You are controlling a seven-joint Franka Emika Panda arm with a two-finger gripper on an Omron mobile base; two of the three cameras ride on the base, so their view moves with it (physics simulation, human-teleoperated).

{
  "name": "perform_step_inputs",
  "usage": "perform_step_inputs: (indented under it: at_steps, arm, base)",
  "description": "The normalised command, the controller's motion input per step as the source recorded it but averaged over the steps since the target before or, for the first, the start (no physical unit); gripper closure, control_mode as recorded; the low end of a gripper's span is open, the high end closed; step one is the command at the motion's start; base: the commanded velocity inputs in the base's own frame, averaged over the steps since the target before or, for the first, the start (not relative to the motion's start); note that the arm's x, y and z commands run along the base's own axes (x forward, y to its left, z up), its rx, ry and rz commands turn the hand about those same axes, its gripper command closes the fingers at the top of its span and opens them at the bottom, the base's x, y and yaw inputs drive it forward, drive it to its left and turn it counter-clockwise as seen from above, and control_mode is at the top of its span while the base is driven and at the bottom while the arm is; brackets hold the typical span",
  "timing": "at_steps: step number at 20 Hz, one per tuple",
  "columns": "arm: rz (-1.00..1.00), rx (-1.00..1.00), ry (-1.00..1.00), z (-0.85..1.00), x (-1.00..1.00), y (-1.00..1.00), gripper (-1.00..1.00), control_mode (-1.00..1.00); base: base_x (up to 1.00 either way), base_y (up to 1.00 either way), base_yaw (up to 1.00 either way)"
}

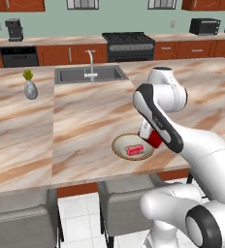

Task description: Open the fridge, grab two sodas, and place both sodas inside the bowl with ice on the dining counter.

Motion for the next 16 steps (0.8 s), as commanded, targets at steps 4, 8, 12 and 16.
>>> perform_step_inputs:
  at_steps: [4,8,12,16]
  arm:
    - [0.01,-0.03,0.08,-0.44,0.44,-0.03,1.0,-1.0]
    - [0.0,-0.03,0.07,-0.42,0.46,0.0,1.0,-1.0]
    - [0.01,-0.04,0.06,-0.48,0.46,0.0,1.0,-1.0]
    - [0.01,-0.04,0.05,-0.45,0.43,0.0,1.0,-1.0]
  base:
    - [0.0,0.0,0.0]
    - [0.0,0.0,0.0]
    - [0.0,0.0,0.0]
    - [0.0,0.0,0.0]
